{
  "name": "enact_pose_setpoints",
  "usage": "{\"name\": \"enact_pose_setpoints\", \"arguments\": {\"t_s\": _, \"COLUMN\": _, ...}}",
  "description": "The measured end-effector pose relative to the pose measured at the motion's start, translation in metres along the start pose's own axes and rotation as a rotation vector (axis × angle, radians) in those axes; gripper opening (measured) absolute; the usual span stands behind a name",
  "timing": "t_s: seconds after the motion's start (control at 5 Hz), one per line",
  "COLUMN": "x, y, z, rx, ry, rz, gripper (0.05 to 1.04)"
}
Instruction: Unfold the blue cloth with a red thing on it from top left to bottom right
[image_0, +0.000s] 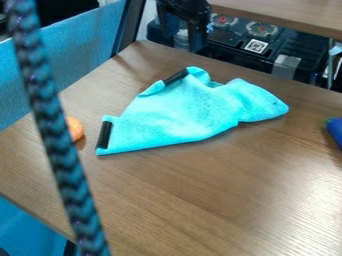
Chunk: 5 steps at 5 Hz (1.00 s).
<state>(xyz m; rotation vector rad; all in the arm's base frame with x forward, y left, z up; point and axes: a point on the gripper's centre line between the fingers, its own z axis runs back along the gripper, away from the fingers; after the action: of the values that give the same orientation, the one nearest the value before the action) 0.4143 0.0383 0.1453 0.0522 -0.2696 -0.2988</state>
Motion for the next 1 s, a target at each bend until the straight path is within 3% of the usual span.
{"name": "enact_pose_setpoints", "arguments": {"t_s": 0.4, "x": -0.009, "y": 0.002, "z": -0.028, "rx": -0.024, "ry": 0.061, "rz": -0.016, "gripper": 1.001}}
{"name": "enact_pose_setpoints", "arguments": {"t_s": 0.6, "x": -0.015, "y": 0.021, "z": -0.035, "rx": -0.002, "ry": 0.056, "rz": -0.018, "gripper": 1.001}}
{"name": "enact_pose_setpoints", "arguments": {"t_s": 1.0, "x": -0.029, "y": 0.039, "z": -0.057, "rx": -0.026, "ry": -0.042, "rz": -0.124, "gripper": 1.001}}
